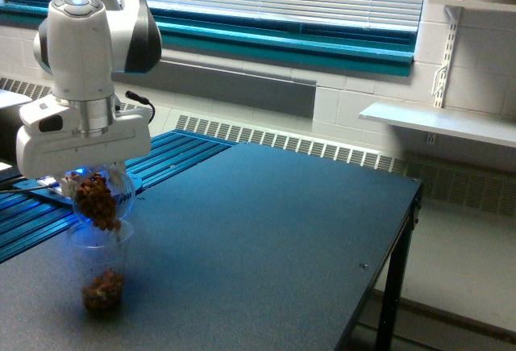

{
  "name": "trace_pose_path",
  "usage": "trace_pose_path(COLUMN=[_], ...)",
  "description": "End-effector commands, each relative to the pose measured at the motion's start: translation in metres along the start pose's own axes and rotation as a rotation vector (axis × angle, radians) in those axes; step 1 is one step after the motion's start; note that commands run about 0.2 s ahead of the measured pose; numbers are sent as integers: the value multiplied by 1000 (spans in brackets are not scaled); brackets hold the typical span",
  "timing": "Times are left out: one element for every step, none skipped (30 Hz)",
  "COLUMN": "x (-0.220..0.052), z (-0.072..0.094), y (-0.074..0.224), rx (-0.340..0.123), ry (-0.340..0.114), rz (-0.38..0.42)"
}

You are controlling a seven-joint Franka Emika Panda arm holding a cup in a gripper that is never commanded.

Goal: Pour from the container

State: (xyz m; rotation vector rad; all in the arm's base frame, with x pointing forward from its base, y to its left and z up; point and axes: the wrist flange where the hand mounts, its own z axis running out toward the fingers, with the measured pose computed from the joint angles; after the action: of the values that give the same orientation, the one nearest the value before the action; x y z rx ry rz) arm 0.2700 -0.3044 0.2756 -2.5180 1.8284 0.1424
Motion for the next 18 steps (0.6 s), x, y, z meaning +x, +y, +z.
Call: trace_pose_path(x=[3, 3, 2, 2, 1, 1, 1, 0, 0, 0, -1, -1, -1, -1, -1, 0, 0, 1], z=[-5, -5, -4, -3, -3, -3, -3, -3, -3, -3, -3, -2, -2, -2, -3, -3, -4, -4], y=[-2, -2, -1, -1, -1, -2, -2, -2, -2, -1, -1, -1, -1, 0, 0, 0, 1, 1], rx=[-2, -3, -5, -6, -5, -4, -4, -5, -4, -4, -5, -5, -6, -7, -6, -5, -5, -6], ry=[4, 2, 1, -1, -2, -2, -3, -4, -5, -6, -7, -9, -10, -9, -9, -8, -8, -8], rz=[-14, -14, -14, -15, -16, -18, -18, -18, -19, -19, -20, -20, -20, -19, -18, -17, -17, -15])
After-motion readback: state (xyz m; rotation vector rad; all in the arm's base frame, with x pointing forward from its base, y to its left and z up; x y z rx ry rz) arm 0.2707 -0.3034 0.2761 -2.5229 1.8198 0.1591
